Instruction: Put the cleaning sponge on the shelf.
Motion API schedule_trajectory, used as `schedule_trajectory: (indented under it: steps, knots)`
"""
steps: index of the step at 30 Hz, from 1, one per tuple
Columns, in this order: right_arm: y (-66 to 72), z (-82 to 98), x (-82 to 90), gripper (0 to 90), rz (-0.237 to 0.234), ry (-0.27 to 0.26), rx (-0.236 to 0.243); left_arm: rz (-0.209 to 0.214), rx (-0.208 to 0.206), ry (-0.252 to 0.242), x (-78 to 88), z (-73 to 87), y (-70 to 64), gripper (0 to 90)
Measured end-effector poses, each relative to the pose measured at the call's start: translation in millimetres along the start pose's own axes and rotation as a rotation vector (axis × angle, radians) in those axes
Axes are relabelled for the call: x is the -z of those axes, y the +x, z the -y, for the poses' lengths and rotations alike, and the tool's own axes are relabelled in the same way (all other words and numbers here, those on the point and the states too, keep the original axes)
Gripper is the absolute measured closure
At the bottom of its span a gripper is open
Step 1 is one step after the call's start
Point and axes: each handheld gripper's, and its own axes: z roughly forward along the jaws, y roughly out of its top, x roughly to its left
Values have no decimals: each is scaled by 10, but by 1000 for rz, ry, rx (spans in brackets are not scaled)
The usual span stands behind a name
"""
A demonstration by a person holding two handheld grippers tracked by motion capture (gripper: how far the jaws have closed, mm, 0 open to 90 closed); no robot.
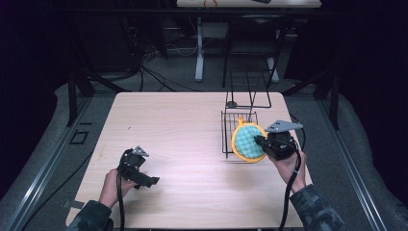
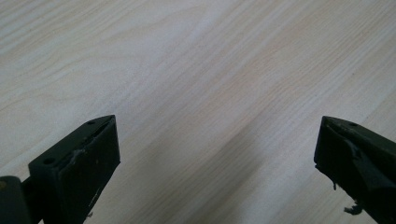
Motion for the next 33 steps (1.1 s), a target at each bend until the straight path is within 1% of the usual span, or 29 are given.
schedule_trajectory:
  steps: [3,5,8,11,15,20,25,27,29,30,33]
  knots:
    - [-25,-2,-23,885,6,-4,2,-1,-3,-3,8,2,5,2]
    - [-45,-5,-34,885,13,-6,6,1,3,-4,2,0,14,2]
    - [-66,-1,-51,885,19,-8,-4,0,-1,1,1,-1,11,2]
    - [-75,-5,-69,885,30,-11,-14,-1,-3,-5,12,2,1,2]
    - [-97,-14,-95,885,41,-13,-8,-1,1,-5,17,6,10,2]
    - [-120,-7,-143,884,43,-17,-32,4,-3,-7,14,-1,-2,3]
    - [-138,-10,-217,884,47,-20,-43,3,1,-8,14,1,13,3]
    - [-148,-9,-249,884,52,-20,-37,0,4,-9,13,3,13,2]
    - [-153,-6,-275,884,50,-20,-50,4,0,-6,13,1,10,2]
    - [-154,-6,-284,884,56,-23,-48,5,1,-8,13,-1,8,2]
    - [-165,-11,-320,883,58,-38,-63,6,5,-4,1,-8,15,2]
